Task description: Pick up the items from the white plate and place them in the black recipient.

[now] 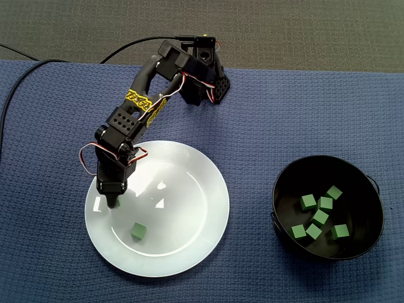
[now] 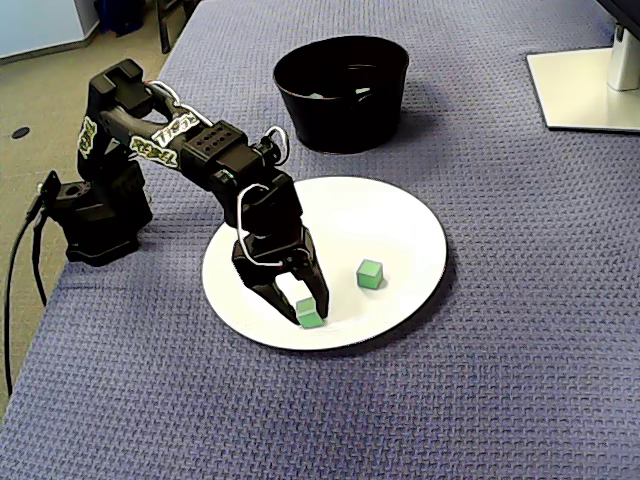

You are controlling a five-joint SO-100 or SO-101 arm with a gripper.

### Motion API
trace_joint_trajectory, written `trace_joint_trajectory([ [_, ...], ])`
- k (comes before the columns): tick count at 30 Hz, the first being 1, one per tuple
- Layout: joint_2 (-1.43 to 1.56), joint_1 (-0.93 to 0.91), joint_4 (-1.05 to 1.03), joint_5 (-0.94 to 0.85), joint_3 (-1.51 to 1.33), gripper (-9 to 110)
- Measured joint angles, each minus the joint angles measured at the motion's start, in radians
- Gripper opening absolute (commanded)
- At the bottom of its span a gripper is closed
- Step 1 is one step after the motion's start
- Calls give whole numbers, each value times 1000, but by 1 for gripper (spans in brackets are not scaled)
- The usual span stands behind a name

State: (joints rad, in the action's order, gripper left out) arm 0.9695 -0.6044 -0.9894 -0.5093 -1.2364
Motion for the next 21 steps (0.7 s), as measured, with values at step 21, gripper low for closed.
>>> trace_joint_trajectory([
  [21, 607, 1042, -215, 107, 299, 0],
])
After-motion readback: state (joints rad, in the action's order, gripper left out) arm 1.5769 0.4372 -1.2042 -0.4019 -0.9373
